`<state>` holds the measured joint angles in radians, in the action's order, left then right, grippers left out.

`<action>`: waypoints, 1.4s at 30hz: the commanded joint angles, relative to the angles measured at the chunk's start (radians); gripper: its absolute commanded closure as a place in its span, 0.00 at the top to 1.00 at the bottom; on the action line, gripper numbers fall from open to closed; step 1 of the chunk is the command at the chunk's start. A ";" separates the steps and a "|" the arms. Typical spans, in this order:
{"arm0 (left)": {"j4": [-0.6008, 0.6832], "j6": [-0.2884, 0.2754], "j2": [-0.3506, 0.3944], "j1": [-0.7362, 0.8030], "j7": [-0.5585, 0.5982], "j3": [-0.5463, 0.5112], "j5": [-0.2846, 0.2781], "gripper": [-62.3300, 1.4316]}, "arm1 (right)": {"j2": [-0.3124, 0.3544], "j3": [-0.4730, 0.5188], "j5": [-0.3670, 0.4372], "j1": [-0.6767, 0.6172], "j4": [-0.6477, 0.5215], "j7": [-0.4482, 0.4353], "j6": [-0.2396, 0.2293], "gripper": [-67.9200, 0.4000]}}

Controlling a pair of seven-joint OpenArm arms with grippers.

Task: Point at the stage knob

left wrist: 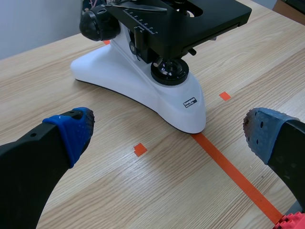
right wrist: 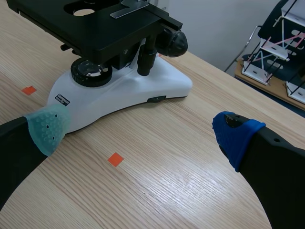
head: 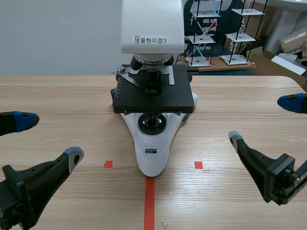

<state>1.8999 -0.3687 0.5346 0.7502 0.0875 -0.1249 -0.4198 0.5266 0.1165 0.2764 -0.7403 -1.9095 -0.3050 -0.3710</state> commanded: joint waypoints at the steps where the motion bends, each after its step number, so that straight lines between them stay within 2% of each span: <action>1: 0.023 -0.001 -0.005 0.000 0.021 0.001 -0.006 1.00 | 0.011 0.007 0.011 0.009 -0.014 -0.010 0.004 1.00; 36: 0.023 -0.001 -0.005 0.000 0.021 0.001 -0.006 1.00 | 0.010 0.007 0.011 0.009 -0.014 -0.020 0.004 1.00; 40: 0.023 -0.001 -0.005 0.000 0.020 0.001 -0.006 1.00 | -0.011 0.007 0.011 0.018 0.011 -0.029 0.003 1.00; 42: 0.023 -0.001 -0.005 0.000 0.020 0.001 -0.006 1.00 | -0.023 0.006 0.011 0.035 0.048 -0.050 0.003 0.93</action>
<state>1.8999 -0.3687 0.5346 0.7502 0.0875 -0.1249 -0.4194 0.5083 0.1165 0.2764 -0.7288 -1.8809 -0.3359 -0.3744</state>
